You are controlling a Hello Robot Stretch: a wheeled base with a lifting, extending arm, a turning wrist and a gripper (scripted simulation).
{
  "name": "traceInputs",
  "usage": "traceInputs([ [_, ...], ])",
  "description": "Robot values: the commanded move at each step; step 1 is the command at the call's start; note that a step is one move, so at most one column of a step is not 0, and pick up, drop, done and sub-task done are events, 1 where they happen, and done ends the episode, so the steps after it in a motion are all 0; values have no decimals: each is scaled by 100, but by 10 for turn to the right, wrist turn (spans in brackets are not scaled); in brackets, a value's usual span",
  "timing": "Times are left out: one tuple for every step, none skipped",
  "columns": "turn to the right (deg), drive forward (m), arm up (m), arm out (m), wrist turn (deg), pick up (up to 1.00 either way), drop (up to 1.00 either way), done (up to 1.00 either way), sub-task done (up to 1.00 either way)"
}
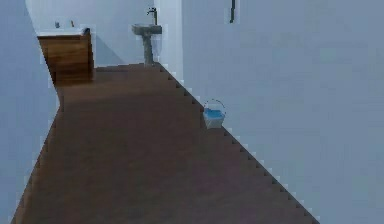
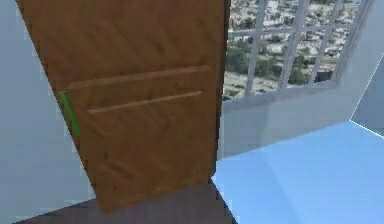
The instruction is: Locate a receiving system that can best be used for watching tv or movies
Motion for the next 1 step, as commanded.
traceInputs([
  [-210,0,0,0,0,0,0,0,0],
])
